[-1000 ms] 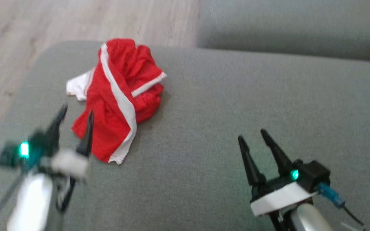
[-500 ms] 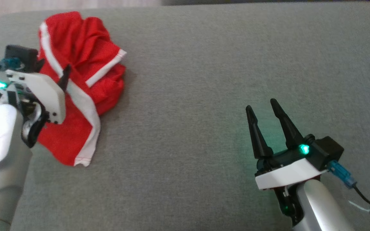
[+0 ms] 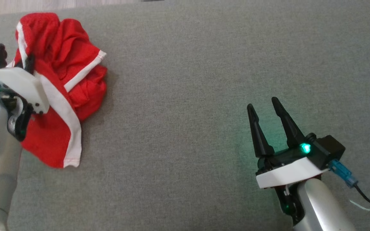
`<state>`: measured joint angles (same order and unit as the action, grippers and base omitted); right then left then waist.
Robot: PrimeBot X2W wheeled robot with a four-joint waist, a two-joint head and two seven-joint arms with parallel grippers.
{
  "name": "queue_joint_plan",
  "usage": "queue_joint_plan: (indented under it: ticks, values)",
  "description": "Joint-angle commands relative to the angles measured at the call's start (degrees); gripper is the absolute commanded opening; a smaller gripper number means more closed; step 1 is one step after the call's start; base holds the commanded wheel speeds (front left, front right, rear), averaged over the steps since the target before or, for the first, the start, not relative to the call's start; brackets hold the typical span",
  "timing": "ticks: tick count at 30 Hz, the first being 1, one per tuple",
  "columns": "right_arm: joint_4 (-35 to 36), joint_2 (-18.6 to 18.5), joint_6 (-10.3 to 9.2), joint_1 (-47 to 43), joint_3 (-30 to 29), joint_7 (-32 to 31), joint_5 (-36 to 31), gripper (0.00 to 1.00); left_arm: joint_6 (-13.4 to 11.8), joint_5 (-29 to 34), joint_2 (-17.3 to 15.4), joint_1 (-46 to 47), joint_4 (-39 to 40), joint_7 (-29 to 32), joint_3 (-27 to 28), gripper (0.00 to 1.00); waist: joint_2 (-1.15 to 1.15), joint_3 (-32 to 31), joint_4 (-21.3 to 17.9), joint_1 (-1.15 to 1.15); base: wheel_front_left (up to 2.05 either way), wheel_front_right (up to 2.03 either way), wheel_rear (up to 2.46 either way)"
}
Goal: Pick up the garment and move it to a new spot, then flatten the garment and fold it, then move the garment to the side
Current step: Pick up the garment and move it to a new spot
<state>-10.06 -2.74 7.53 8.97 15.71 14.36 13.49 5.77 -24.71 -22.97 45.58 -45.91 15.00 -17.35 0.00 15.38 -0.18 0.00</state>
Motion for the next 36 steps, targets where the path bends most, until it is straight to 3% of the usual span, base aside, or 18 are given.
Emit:
queue_joint_plan:
  ticks: [1, 7, 11, 22, 29, 36]
  values:
    - [1.3, -0.1, -0.04, 1.3, 0.9, 0.6, 0.2, 1.00, -0.1, -0.5, -2.3, 3.4, 1.8, -2.5, 2.6, 0.00, 0.00, -1.1, 0.1, 0.00, 0.00, 0.00, 0.00]
    - [0.3, -0.1, -0.04, 0.3, 0.4, 0.6, 0.8, 1.00, 0.6, -2.3, -1.8, 2.2, 6.1, -8.2, 3.2, 0.00, 0.00, -5.4, 0.4, 0.00, 0.00, 0.00, 0.00]
    - [-0.6, -0.1, -0.04, -1.1, 0.3, 0.6, 1.6, 1.00, 0.5, -4.6, -1.2, -0.2, 14.1, -9.6, 4.4, 0.00, 0.00, -9.1, 1.0, 0.00, 0.00, 0.00, 0.00]
    - [-1.2, -0.1, -0.04, -2.4, 0.1, 0.6, 2.8, 1.00, -3.2, -9.2, 4.2, -9.1, 34.0, -5.6, 3.7, 0.00, 0.00, -12.8, 0.7, 0.00, 0.00, 0.00, 0.00]
    - [-0.3, -0.1, -0.04, -1.1, -0.3, 0.6, 3.6, 1.00, -5.6, -9.9, 9.1, -12.9, 43.1, -3.8, -0.1, 0.00, 0.00, -11.8, -3.3, 0.00, 0.00, 0.00, 0.00]
    - [1.2, -0.1, -0.04, 1.0, 0.9, 0.6, 5.0, 1.00, -6.2, -10.2, 13.1, -14.6, 44.6, -5.8, -2.7, 0.00, 0.00, -9.8, -11.5, 0.00, 0.00, 0.00, 0.00]
